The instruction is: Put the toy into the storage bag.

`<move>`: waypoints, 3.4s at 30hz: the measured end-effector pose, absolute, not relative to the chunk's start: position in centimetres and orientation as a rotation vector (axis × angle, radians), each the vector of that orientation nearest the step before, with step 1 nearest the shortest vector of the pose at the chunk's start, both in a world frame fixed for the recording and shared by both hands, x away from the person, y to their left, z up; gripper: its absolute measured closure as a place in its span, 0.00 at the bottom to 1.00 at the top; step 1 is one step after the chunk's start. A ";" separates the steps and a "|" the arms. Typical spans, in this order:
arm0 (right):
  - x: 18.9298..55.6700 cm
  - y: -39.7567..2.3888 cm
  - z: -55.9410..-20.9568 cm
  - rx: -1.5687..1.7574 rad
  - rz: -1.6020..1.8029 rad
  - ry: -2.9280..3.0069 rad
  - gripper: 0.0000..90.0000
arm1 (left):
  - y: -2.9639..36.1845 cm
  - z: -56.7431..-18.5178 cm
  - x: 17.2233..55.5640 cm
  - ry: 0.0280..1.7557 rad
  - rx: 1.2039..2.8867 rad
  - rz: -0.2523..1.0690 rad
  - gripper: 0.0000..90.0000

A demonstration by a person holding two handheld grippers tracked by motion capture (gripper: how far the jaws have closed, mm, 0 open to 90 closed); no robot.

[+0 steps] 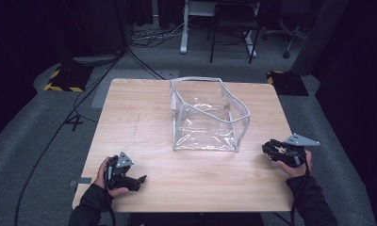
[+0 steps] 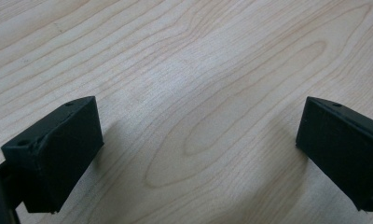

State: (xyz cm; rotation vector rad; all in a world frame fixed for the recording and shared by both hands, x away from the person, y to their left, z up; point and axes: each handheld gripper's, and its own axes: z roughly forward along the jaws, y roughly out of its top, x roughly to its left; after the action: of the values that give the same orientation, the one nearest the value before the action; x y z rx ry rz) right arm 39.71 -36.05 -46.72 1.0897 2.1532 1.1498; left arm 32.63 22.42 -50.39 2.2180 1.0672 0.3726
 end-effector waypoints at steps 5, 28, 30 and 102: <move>39.6 -35.9 -46.1 1.085 1.154 2.153 0.54 | 22.4 -50.4 32.6 1.067 2.218 0.372 0.01; 40.1 -34.8 -40.2 1.019 1.170 2.163 0.54 | 22.4 -50.4 32.6 1.069 2.213 0.371 0.01; 40.3 -34.6 -39.5 1.005 1.169 2.162 0.54 | 22.4 -50.4 32.6 1.068 2.217 0.366 0.01; 46.8 -22.8 -26.6 0.817 1.284 2.149 0.54 | 22.4 -50.4 32.6 1.074 2.222 0.365 0.01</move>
State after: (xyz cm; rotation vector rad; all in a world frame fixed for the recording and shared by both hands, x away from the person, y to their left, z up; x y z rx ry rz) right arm 46.77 -22.75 -26.56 0.8172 2.1486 1.2839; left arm 32.63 22.39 -50.37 2.2216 1.0743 0.3648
